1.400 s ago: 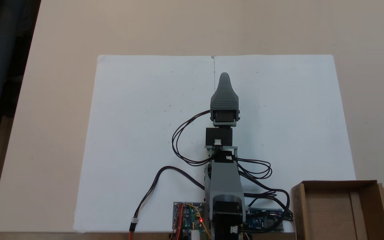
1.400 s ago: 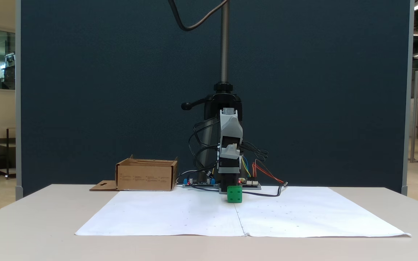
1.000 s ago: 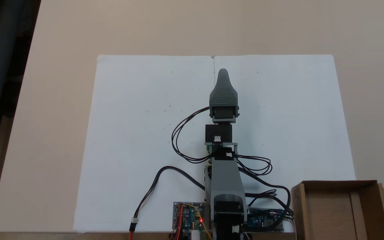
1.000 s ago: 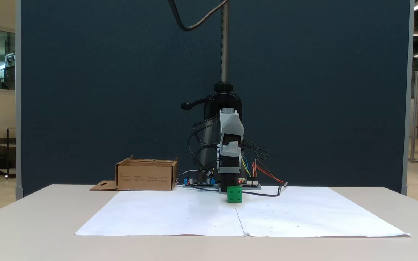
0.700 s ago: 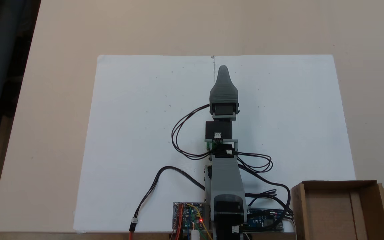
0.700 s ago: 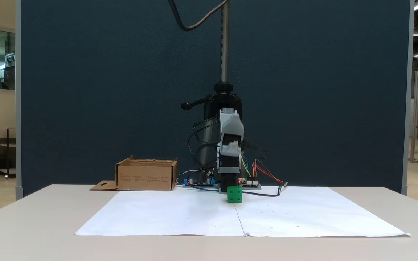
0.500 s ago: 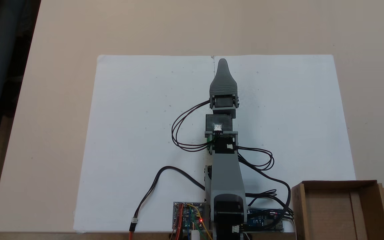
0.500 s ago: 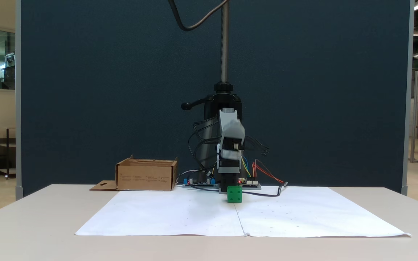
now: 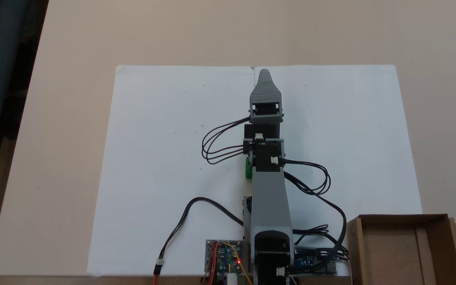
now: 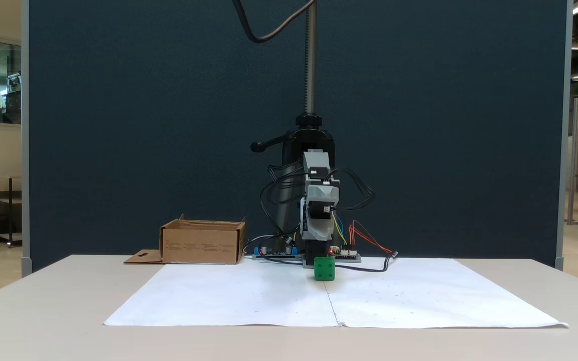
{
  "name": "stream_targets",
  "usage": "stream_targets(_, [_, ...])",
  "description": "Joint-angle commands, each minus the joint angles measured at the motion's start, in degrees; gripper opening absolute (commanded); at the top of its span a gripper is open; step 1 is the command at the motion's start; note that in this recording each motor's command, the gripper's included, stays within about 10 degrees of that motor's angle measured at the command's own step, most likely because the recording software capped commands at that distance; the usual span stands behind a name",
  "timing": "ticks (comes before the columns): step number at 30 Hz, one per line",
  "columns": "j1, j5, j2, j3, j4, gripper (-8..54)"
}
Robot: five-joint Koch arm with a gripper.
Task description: Grasp a green dice and put it in the bin.
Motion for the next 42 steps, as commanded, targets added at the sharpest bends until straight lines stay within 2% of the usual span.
stream_targets(1, [-1.4, 6.1, 6.2, -4.4, 3.2, 42.2])
stream_targets(13, [-3.1, 7.7, 5.4, -16.4, 29.4, 42.2])
stream_targets(23, [1.1, 8.2, 5.5, -32.0, 59.6, 42.4])
stream_targets(35, [0.0, 8.1, 5.7, -38.8, 75.6, 42.2])
stream_targets(42, [2.5, 8.1, 5.5, -43.9, 75.9, 42.2])
